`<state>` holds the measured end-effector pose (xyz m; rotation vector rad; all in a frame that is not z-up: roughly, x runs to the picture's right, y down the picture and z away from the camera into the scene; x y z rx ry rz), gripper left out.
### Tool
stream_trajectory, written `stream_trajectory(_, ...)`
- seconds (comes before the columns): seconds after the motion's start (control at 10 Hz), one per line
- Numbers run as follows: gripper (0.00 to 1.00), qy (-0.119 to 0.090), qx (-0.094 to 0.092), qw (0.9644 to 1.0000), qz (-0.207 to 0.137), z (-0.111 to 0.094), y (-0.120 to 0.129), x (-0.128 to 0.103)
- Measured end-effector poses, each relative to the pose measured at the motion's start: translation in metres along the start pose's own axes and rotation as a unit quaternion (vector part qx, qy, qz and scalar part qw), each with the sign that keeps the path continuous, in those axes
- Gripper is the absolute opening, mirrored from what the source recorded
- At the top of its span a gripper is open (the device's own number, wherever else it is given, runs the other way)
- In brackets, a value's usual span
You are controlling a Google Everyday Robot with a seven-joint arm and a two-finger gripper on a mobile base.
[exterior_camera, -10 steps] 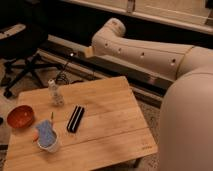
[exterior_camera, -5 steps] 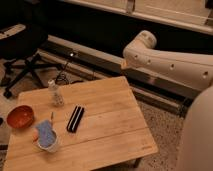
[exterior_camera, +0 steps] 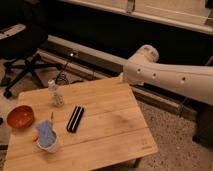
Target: Move the arm in a circular motion
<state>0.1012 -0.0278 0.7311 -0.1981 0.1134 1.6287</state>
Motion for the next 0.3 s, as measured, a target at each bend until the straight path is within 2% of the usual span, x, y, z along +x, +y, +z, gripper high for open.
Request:
stream_trajectory(0.1, 0.8, 0.007, -0.032, 0.9995, -0.007, -0.005, 0.022, 0.018)
stream_trajectory(0.3, 0.8, 0.022, -0.069, 0.9972, -0.019, -0.014, 0.044, 0.05)
